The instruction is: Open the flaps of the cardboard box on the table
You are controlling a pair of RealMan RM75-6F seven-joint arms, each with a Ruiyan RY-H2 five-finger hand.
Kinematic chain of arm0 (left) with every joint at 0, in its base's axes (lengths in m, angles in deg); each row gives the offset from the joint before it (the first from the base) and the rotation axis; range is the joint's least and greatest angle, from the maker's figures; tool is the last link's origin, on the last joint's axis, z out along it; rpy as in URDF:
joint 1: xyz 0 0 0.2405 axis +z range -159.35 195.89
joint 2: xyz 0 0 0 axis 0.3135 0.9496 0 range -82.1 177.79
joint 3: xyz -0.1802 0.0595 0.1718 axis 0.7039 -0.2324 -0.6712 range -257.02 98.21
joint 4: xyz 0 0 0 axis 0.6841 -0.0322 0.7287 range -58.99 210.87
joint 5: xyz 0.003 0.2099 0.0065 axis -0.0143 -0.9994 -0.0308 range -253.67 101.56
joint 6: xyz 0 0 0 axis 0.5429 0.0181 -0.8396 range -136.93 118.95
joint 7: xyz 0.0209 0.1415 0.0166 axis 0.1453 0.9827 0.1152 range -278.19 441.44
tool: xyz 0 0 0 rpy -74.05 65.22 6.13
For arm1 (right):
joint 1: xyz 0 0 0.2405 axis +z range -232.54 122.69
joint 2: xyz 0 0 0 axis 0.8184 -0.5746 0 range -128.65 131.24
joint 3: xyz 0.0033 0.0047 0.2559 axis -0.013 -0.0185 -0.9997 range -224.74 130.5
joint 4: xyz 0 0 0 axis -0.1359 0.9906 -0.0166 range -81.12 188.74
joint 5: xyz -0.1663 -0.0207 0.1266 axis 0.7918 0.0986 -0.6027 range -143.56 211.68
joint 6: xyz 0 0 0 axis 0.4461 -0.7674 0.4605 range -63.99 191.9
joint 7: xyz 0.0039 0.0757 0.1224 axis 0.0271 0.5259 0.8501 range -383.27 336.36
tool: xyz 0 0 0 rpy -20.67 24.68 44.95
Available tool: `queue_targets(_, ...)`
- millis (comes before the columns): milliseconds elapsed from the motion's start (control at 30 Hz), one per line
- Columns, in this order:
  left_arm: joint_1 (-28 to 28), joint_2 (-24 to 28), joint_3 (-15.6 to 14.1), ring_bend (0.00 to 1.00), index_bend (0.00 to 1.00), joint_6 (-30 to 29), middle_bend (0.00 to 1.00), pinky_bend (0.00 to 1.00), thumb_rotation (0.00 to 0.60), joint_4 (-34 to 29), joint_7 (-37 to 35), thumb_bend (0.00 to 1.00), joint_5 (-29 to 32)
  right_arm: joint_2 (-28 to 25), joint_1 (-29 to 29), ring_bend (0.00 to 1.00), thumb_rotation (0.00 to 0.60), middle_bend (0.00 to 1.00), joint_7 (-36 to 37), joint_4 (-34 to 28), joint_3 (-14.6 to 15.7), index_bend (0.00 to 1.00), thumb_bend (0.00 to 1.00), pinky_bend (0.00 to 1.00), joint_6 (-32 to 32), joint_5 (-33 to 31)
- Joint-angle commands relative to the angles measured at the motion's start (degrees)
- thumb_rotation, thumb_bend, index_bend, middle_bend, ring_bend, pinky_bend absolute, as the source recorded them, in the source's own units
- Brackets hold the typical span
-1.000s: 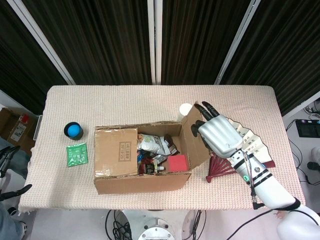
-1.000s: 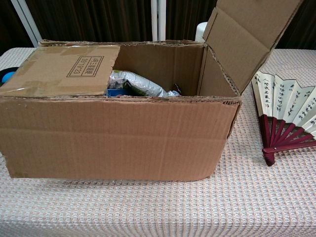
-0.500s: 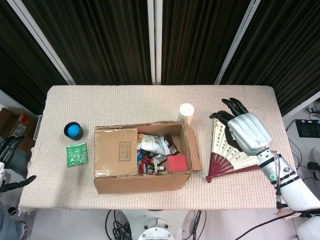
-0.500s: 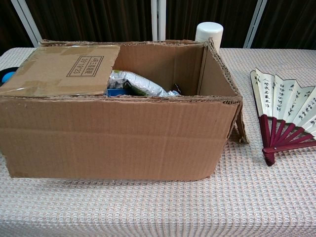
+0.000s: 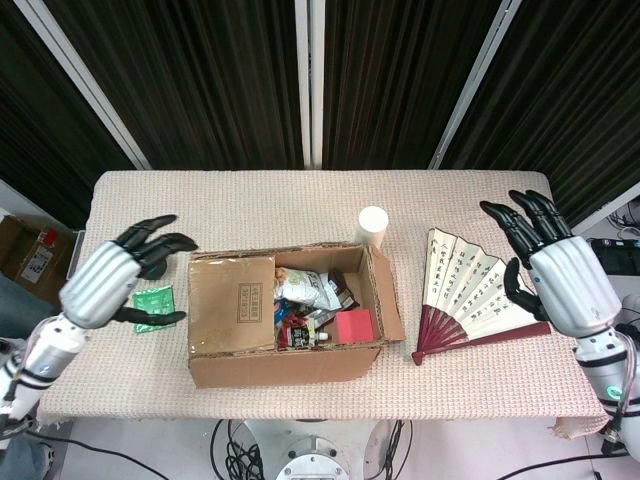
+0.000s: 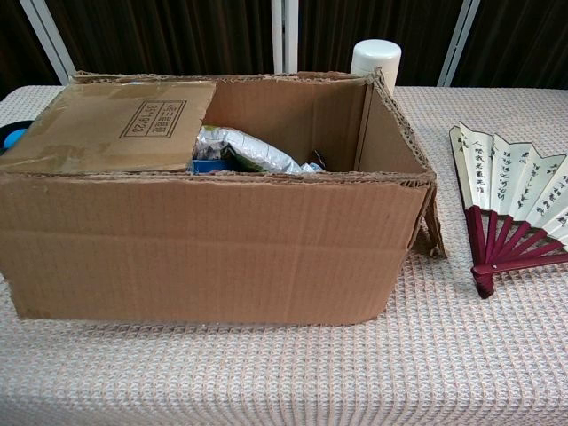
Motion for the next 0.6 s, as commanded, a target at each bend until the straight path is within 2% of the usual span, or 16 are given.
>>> queue_targets(33, -8.47, -7.29, 2.17, 0.06, 0.43, 8.43, 0.31, 0.16, 0.277, 1.78, 3.27, 0.0, 0.05, -2.56, -3.79, 0.0, 0.6, 0.13, 3.53, 0.1, 1.31, 0.0, 0.81, 0.0, -3.43, 3.38)
queue_targets(67, -9.65, -8.11, 2.23, 0.05, 0.44, 10.23, 0.32, 0.15, 0.241, 1.81, 3.35, 0.0, 1.03, -3.05, -4.62, 0.0, 0.6, 0.13, 4.48, 0.31, 1.6, 0.0, 0.82, 0.0, -4.12, 4.03)
queue_targets(133, -12.21, -9.26, 2.54, 0.05, 0.44, 14.6, 0.31, 0.15, 0.124, 1.42, 3.19, 0.0, 4.13, -4.0, -6.33, 0.0, 0.6, 0.13, 6.27, 1.05, 2.2, 0.0, 0.83, 0.0, -5.41, 5.19)
queue_targets(200, -13.89, -9.6, 2.61, 0.05, 0.42, 17.76, 0.29, 0.14, 0.051, 1.3, 4.27, 0.0, 6.26, -4.42, -7.5, 0.0, 0.6, 0.13, 7.44, 1.69, 2.54, 0.0, 0.84, 0.0, -6.33, 5.94)
queue_targets(267, -15.58, -10.14, 2.16, 0.05, 0.38, 20.74, 0.27, 0.14, 0.018, 1.46, 5.98, 0.0, 7.37, -4.53, -8.71, 0.0, 0.6, 0.13, 8.81, 2.6, 2.84, 0.0, 0.84, 0.0, -7.4, 6.55)
queue_targets(400, -16.87, -11.78, 0.67, 0.05, 0.34, 22.24, 0.27, 0.14, 0.014, 2.56, 7.58, 0.0, 7.24, -4.1, -9.99, 0.0, 0.6, 0.13, 10.64, 4.18, 2.93, 0.0, 0.84, 0.0, -8.33, 7.02)
queue_targets(600, -17.49, -12.87, -2.34, 0.05, 0.34, 23.88, 0.28, 0.14, 0.012, 4.71, 8.37, 0.0, 7.22, -3.1, -10.65, 0.0, 0.6, 0.13, 12.74, 5.91, 2.78, 0.0, 0.83, 0.0, -7.46, 6.76)
